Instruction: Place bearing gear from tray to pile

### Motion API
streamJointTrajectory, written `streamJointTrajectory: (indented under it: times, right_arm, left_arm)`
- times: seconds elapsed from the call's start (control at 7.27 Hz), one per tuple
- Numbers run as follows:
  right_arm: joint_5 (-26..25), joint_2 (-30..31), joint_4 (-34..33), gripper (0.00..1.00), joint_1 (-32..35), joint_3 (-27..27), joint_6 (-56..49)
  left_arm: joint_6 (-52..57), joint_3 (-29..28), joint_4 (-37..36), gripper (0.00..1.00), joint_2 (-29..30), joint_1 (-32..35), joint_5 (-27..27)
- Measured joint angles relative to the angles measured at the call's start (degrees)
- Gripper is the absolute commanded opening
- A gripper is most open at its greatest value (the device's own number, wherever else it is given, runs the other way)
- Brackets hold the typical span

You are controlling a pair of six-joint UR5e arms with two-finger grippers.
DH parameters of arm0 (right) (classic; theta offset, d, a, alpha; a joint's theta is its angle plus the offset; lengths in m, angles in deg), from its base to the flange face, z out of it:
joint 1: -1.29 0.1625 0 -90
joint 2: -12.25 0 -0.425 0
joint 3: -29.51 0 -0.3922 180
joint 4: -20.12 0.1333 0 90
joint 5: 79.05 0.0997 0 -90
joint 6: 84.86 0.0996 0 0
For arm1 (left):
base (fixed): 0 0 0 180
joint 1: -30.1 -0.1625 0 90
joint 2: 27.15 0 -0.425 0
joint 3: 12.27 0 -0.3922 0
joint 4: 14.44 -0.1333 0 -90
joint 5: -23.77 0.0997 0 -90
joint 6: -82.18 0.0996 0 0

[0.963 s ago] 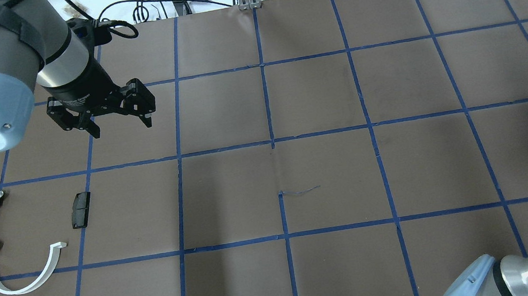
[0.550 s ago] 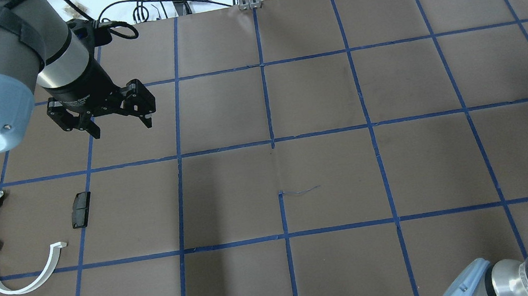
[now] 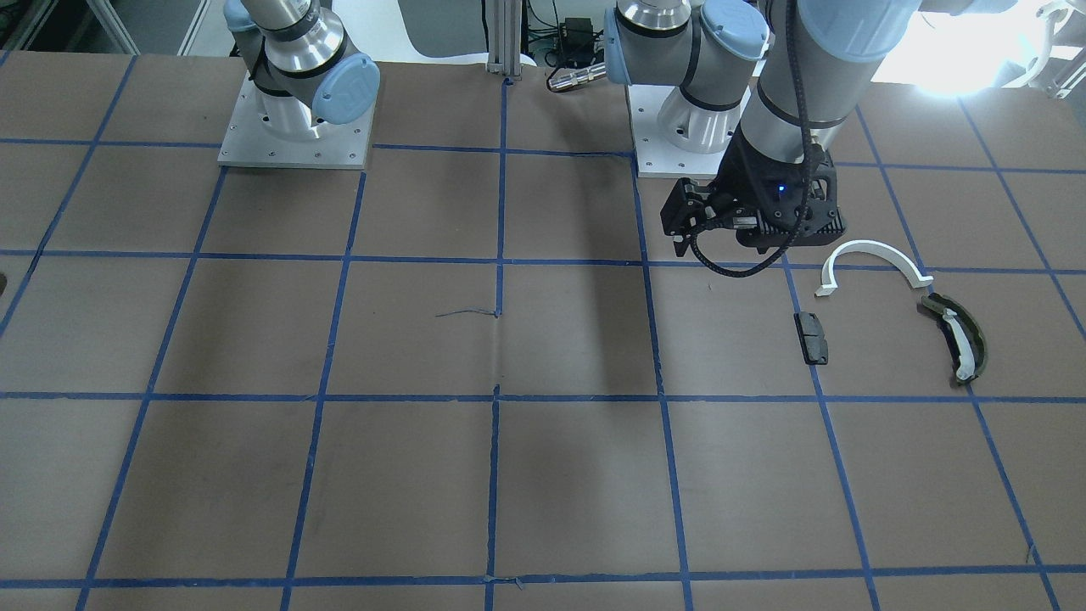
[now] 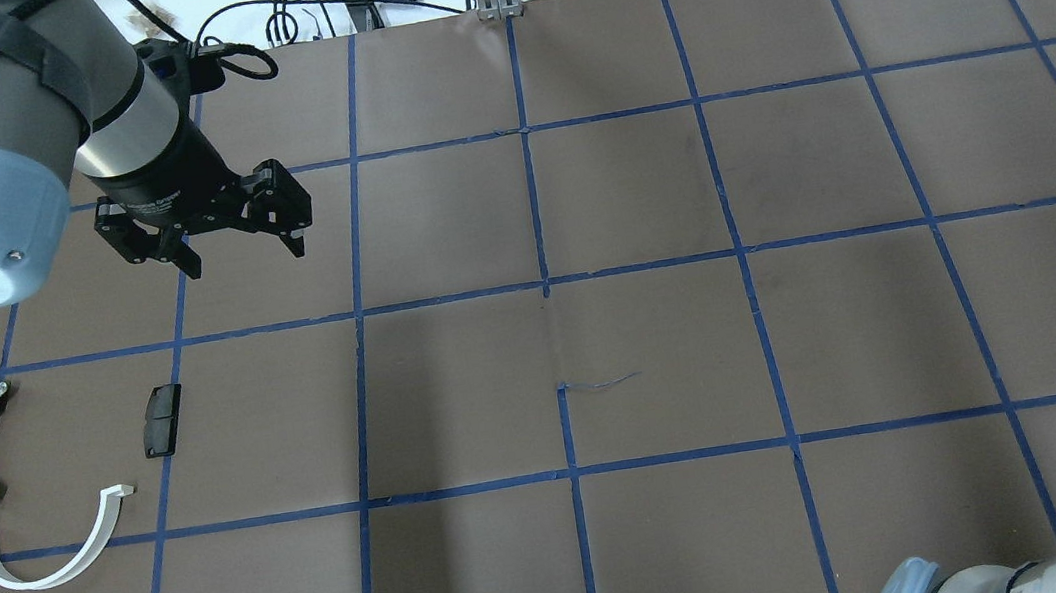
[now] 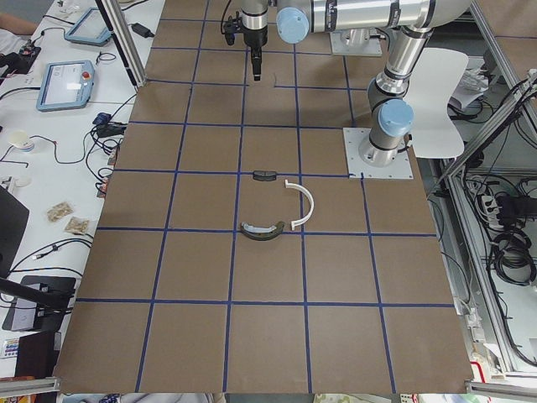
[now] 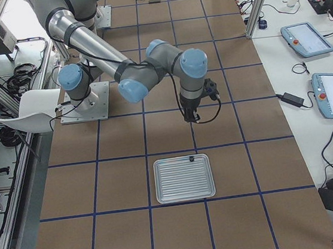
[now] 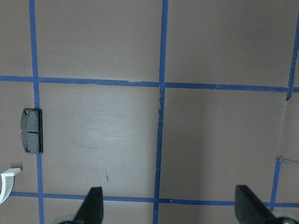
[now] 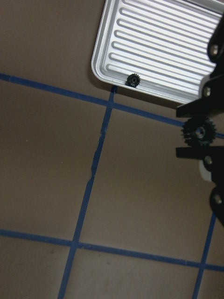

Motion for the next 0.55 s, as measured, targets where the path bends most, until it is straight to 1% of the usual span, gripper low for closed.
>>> streamJointTrajectory:
  times: [0.28, 0.41, 0.55]
  right_arm:
    - [0.5, 4.7, 8.7, 0.11, 7.9, -0.4, 15.9]
    - [1.0, 6.3, 11.9, 0.11, 12.9, -0.5, 25.5]
    - [1.5, 7.1, 13.2, 0.10, 19.1, -0.5, 35.3]
  left_arm:
    - [0.0, 0.0, 0.0, 1.00, 0.0, 0.0, 0.0]
    - [0.1, 0.1, -0.2, 1.00, 0.0, 0.0, 0.0]
    - [0.1, 0.1, -0.4, 1.00, 0.1, -0.1, 0.0]
